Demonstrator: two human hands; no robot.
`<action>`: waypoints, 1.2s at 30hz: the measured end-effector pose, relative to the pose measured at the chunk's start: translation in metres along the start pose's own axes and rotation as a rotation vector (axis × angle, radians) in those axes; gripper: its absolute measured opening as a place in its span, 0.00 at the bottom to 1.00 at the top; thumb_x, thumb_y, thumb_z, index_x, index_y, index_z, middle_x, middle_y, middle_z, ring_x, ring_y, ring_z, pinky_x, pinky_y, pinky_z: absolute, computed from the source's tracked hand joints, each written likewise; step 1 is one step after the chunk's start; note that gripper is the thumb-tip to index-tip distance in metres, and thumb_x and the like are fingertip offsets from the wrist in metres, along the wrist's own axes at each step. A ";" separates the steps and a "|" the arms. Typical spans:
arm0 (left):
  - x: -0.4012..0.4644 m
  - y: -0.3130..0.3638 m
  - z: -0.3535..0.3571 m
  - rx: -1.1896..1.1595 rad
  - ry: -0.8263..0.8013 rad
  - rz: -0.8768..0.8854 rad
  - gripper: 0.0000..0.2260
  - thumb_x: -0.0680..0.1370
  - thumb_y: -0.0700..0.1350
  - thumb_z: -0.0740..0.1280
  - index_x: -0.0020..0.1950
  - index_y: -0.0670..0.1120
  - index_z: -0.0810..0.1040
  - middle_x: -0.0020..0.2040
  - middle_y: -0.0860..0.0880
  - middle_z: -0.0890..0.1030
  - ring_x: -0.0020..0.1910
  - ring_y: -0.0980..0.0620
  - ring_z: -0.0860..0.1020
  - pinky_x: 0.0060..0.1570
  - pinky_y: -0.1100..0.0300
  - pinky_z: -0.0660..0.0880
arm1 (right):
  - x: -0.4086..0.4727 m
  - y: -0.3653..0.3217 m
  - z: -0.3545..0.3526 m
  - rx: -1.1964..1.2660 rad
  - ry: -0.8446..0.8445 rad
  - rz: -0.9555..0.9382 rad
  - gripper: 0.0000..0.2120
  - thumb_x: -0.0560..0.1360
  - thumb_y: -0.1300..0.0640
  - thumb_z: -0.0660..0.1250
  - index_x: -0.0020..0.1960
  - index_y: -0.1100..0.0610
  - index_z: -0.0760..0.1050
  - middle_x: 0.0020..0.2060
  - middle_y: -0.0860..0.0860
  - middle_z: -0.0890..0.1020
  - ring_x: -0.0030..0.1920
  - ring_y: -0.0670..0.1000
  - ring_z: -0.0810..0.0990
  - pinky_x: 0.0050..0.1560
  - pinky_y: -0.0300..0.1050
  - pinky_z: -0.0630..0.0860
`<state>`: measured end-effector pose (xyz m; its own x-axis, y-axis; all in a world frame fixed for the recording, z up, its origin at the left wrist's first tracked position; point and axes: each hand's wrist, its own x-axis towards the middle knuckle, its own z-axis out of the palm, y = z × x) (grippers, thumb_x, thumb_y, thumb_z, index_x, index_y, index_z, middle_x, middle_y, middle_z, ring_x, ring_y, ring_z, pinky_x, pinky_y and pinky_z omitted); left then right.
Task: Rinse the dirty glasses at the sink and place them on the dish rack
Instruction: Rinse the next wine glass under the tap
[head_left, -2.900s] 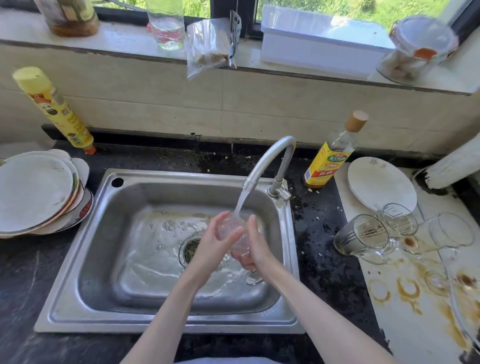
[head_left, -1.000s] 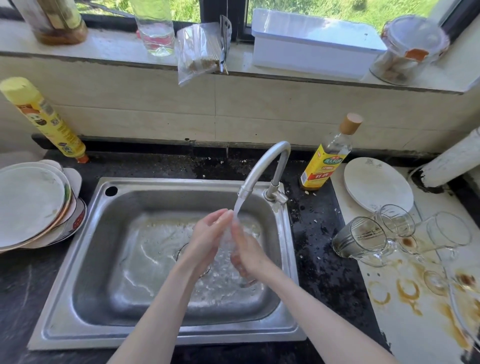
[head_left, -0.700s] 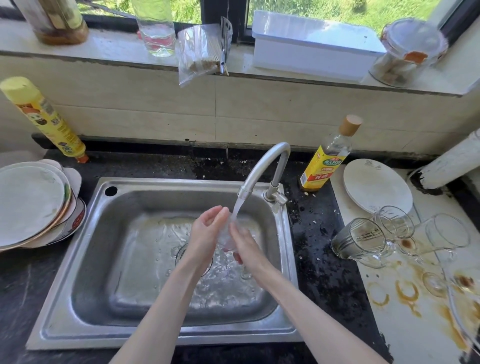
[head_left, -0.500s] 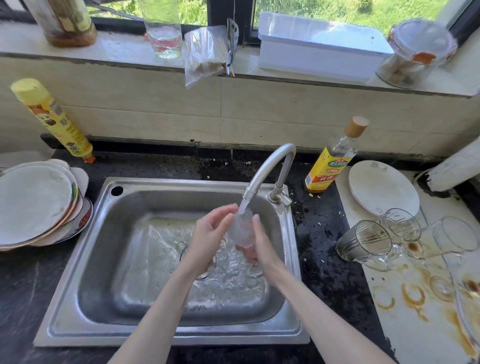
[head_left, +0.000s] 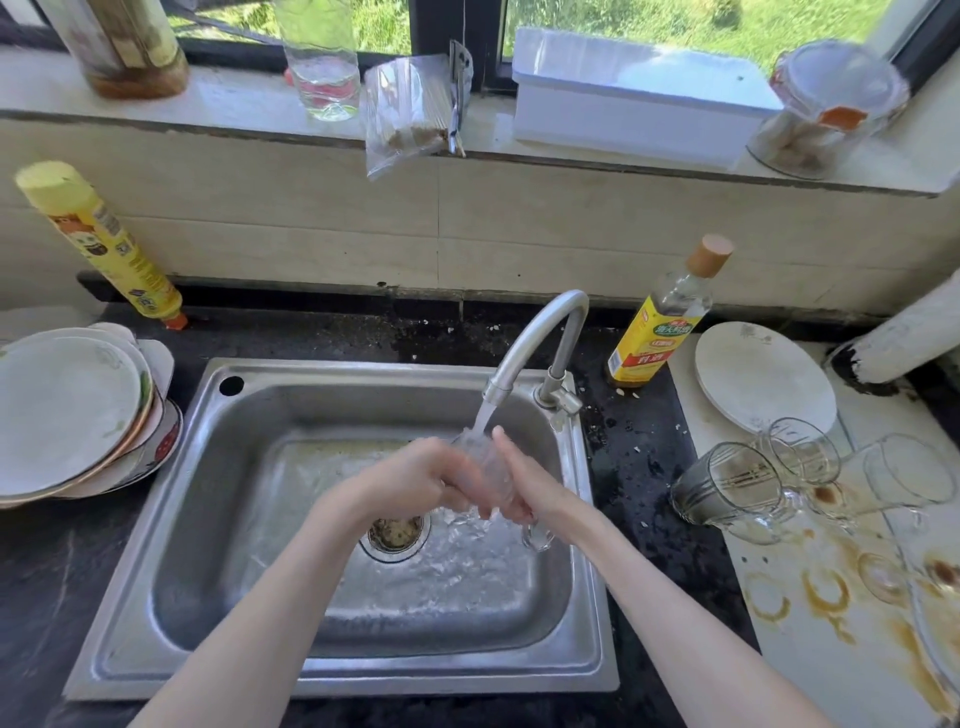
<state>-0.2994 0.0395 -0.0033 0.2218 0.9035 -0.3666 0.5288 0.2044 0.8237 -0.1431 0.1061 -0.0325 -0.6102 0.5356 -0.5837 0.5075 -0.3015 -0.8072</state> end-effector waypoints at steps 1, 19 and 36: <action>-0.001 -0.001 0.001 -0.042 0.081 -0.031 0.12 0.70 0.30 0.70 0.41 0.48 0.85 0.37 0.60 0.83 0.40 0.65 0.80 0.44 0.70 0.74 | 0.001 -0.001 0.003 -0.002 0.009 -0.044 0.25 0.81 0.41 0.42 0.50 0.54 0.74 0.27 0.47 0.70 0.18 0.39 0.63 0.21 0.31 0.57; 0.001 -0.004 0.020 -0.104 0.420 -0.023 0.09 0.70 0.39 0.74 0.38 0.49 0.75 0.34 0.54 0.77 0.31 0.62 0.73 0.35 0.67 0.69 | 0.003 0.009 0.014 0.031 0.055 -0.220 0.24 0.76 0.38 0.57 0.62 0.56 0.68 0.46 0.43 0.75 0.41 0.40 0.76 0.38 0.35 0.72; -0.008 0.005 0.006 -0.096 -0.085 0.012 0.09 0.75 0.39 0.69 0.44 0.54 0.81 0.44 0.57 0.83 0.45 0.65 0.79 0.49 0.70 0.73 | 0.006 0.010 0.010 0.047 0.071 0.014 0.34 0.80 0.39 0.42 0.56 0.61 0.76 0.26 0.49 0.76 0.18 0.40 0.68 0.20 0.33 0.61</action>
<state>-0.2941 0.0312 0.0009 0.2985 0.8716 -0.3889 0.4457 0.2330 0.8643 -0.1481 0.0988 -0.0450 -0.5578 0.5849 -0.5889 0.4859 -0.3451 -0.8030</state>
